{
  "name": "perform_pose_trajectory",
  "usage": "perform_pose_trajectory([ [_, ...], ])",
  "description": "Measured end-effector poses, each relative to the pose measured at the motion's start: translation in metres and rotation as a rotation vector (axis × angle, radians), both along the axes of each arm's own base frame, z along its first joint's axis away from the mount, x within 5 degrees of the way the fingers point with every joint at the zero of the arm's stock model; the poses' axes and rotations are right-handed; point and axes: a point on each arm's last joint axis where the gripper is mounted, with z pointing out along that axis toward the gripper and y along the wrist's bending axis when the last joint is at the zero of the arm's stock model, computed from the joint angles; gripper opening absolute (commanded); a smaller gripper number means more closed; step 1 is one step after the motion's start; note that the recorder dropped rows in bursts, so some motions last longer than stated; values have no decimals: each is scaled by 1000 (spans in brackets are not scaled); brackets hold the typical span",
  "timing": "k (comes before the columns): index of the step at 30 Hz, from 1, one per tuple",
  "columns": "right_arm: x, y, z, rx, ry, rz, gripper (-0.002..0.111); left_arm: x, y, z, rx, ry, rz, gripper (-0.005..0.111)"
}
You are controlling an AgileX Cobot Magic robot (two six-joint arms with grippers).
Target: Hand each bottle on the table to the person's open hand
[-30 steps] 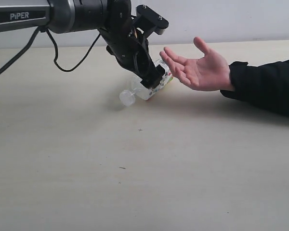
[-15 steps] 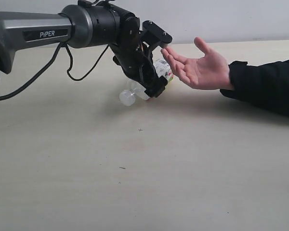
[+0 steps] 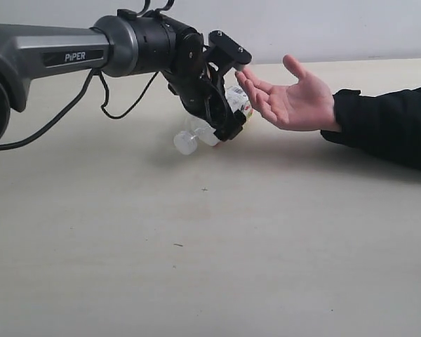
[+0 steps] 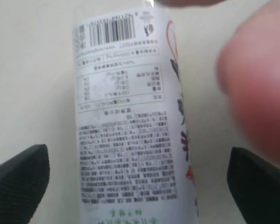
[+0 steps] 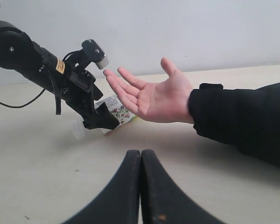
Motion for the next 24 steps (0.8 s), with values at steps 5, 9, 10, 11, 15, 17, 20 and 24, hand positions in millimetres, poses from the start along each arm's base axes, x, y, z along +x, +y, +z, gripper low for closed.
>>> perform_pose_trajectory([
  [5,0,0,0,0,0,0,0,1,1,-12,33,6,-20,99],
  [9,0,0,0,0,0,0,0,2,2,-12,57,-14,-50,99],
  [10,0,0,0,0,0,0,0,2,2,-12,60,-15,-54,99],
  [11,0,0,0,0,0,0,0,3,2,-12,59,-17,-54,99],
  [15,0,0,0,0,0,0,0,3,2,-11,55,-27,-58,99],
  [17,0,0,0,0,0,0,0,4,1,-11,53,-31,-58,99],
  [20,0,0,0,0,0,0,0,4,1,-11,50,-35,-59,99],
  [24,0,0,0,0,0,0,0,4,1,-11,49,-37,-59,99],
])
